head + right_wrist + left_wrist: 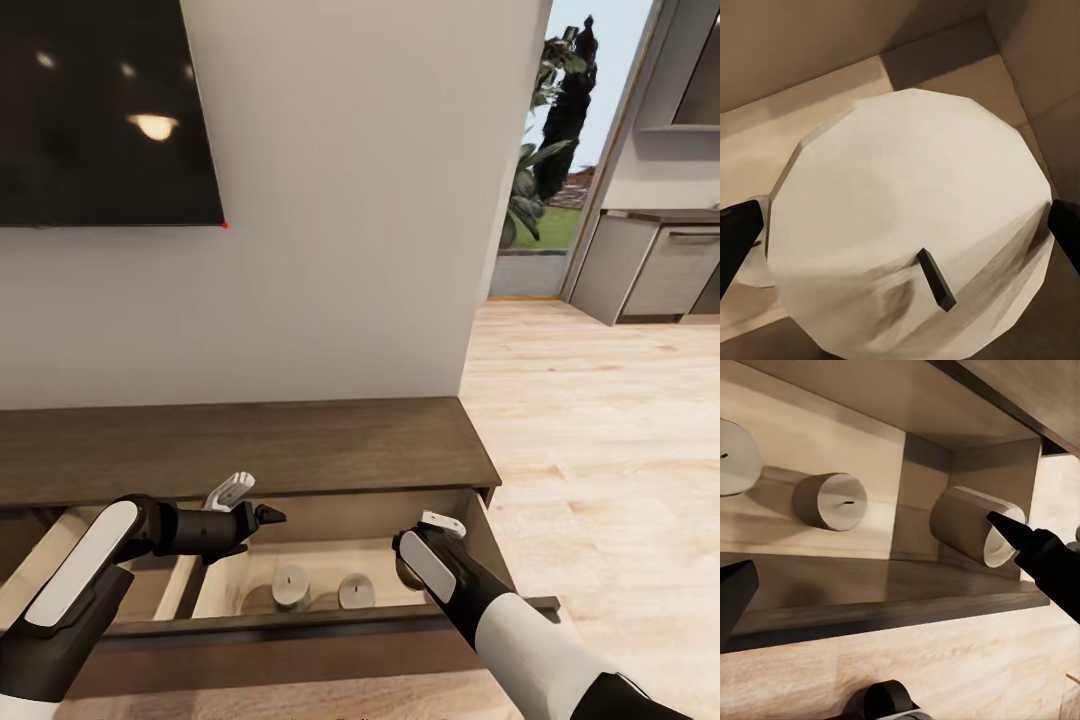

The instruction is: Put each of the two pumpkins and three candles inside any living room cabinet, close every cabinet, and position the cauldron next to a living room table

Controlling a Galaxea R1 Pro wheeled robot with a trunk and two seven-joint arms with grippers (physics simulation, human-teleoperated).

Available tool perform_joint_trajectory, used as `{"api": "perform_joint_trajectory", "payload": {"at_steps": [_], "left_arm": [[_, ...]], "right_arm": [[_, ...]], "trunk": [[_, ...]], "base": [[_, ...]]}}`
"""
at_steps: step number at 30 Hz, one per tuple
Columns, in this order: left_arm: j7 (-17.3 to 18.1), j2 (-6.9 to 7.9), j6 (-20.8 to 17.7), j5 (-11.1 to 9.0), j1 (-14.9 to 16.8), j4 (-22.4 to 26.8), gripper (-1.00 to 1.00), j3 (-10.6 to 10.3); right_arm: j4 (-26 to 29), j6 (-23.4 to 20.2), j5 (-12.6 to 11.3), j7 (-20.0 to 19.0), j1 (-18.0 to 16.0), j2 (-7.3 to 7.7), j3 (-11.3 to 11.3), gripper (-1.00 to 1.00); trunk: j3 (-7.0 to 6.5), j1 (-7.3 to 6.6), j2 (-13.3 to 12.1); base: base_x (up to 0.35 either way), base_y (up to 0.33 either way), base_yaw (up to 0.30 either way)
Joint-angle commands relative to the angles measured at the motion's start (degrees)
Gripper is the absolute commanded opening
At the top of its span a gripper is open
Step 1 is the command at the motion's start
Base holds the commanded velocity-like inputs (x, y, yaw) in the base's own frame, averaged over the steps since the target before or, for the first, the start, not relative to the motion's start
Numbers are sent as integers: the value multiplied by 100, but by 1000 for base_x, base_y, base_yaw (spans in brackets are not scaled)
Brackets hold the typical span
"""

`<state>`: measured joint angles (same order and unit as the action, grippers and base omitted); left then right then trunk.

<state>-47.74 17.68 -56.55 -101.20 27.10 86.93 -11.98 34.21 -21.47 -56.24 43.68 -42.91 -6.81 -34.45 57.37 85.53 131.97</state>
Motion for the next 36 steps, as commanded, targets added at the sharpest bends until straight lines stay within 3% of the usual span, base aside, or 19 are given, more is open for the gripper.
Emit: {"api": "perform_joint_trajectory", "payload": {"at_steps": [1, 19, 36], "left_arm": [[-60, 2, 4, -57, 5, 6, 100, -6], [-60, -1, 8, -58, 6, 44, 100, -6], [-60, -1, 6, -58, 6, 44, 100, -6]], "right_arm": [[7, -24, -18, 36, -7, 4, -27, -100], [2, -24, -18, 36, -7, 5, -27, -100], [3, -24, -18, 36, -7, 5, -27, -100]], "trunk": [[24, 21, 44], [275, 329, 606], [275, 329, 606]], "base": [[0, 0, 0], [0, 0, 0], [20, 0, 0]]}}
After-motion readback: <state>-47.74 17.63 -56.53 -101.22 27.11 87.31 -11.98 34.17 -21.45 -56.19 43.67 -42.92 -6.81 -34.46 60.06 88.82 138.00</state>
